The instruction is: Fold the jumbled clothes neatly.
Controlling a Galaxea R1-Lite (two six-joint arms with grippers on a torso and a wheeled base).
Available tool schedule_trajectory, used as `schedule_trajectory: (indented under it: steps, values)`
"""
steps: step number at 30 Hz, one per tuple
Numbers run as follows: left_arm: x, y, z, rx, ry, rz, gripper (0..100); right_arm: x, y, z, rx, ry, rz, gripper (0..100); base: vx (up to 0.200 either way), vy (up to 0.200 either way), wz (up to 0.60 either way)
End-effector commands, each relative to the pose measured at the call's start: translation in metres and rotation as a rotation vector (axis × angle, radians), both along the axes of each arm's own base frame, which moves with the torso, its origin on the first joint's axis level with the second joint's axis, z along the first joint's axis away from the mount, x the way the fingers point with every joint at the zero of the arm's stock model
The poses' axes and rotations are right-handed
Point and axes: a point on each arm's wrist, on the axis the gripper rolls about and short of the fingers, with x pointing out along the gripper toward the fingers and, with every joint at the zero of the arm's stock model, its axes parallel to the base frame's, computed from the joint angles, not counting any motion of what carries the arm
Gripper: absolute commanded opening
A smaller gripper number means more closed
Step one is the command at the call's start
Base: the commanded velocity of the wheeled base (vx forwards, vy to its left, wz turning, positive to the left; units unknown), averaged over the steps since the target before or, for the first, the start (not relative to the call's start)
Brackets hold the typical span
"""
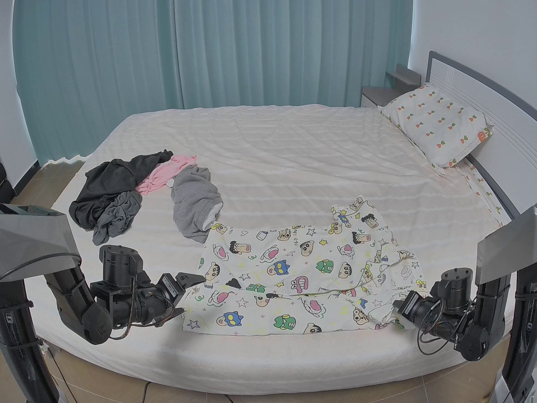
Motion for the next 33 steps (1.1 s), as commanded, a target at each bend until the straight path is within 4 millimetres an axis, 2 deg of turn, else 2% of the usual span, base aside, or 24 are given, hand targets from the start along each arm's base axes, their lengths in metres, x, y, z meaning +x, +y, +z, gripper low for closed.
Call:
schedule_trajectory:
  steps: [1, 5, 18, 19, 26, 33]
  values:
    - [0.0, 0.0, 0.0, 0.0, 0.002, 0.001, 100, -0.005, 0.002, 0.0, -0.009, 0.011, 0.008, 0, 0.0, 0.0, 0.0]
    - [0.0, 0.0, 0.0, 0.0, 0.002, 0.001, 100, -0.016, 0.008, -0.002, -0.018, 0.042, 0.035, 0, 0.0, 0.0, 0.0]
    - [0.0, 0.0, -0.001, 0.001, 0.003, 0.001, 100, -0.019, 0.009, -0.01, -0.018, 0.085, 0.0, 0, 0.0, 0.0, 0.0]
    - [0.0, 0.0, 0.0, -0.001, 0.002, -0.002, 100, -0.019, 0.009, -0.012, -0.015, 0.094, -0.004, 100, 0.0, 0.0, 0.0]
    - [0.0, 0.0, -0.001, 0.0, 0.003, -0.002, 100, -0.032, 0.01, -0.013, -0.027, 0.14, 0.012, 100, 0.0, 0.0, 0.0]
    - [0.0, 0.0, 0.0, -0.001, 0.002, -0.002, 100, -0.035, 0.009, 0.02, 0.012, 0.019, 0.01, 100, 0.0, 0.0, 0.0]
